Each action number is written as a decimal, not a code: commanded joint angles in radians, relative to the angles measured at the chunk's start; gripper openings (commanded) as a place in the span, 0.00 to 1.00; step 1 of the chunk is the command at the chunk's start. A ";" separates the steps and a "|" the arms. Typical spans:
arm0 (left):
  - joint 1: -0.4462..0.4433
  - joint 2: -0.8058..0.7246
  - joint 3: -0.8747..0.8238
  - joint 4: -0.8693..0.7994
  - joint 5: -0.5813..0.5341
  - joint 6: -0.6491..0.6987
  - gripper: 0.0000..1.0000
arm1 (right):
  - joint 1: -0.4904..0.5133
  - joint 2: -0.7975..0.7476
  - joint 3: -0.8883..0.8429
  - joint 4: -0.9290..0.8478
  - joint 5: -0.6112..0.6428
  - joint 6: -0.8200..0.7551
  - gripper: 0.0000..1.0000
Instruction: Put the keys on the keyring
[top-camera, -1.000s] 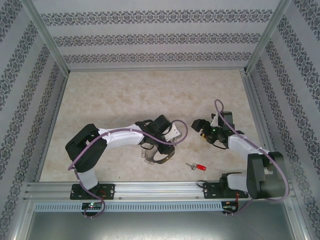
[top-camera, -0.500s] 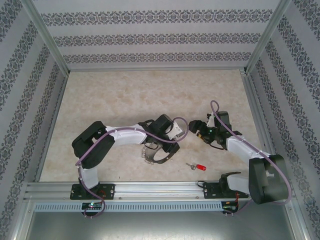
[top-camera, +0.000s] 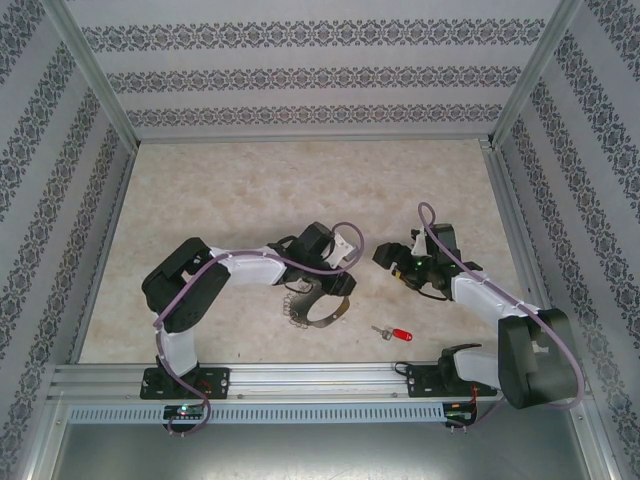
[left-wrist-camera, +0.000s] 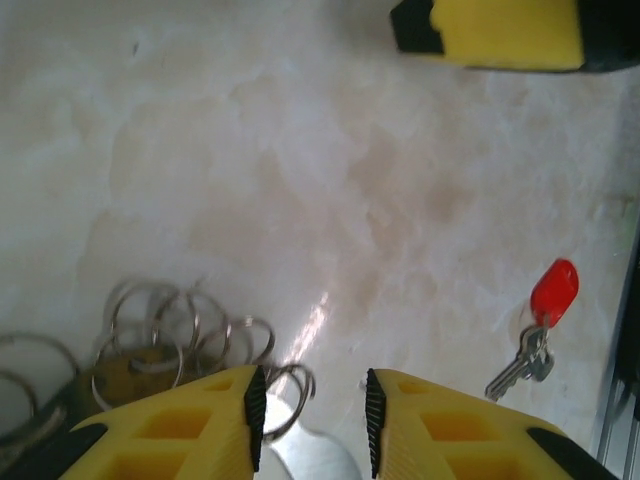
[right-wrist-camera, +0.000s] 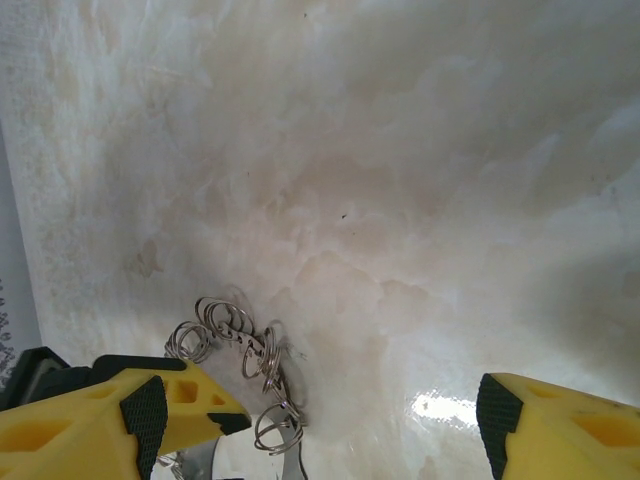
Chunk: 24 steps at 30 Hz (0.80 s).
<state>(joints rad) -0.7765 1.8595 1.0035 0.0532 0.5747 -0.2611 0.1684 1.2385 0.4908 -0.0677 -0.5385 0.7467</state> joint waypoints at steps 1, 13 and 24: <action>0.024 -0.087 -0.056 0.070 -0.020 -0.063 0.36 | 0.040 -0.005 0.019 0.000 0.004 0.032 0.83; 0.142 -0.285 -0.157 0.181 -0.261 -0.204 0.45 | 0.313 0.066 0.048 0.063 0.084 0.127 0.83; 0.190 -0.366 -0.202 0.162 -0.387 -0.206 0.47 | 0.385 0.250 0.153 0.118 0.082 0.141 0.82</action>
<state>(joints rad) -0.6048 1.5257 0.8242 0.1959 0.2470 -0.4473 0.5446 1.4590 0.6052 0.0170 -0.4751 0.8700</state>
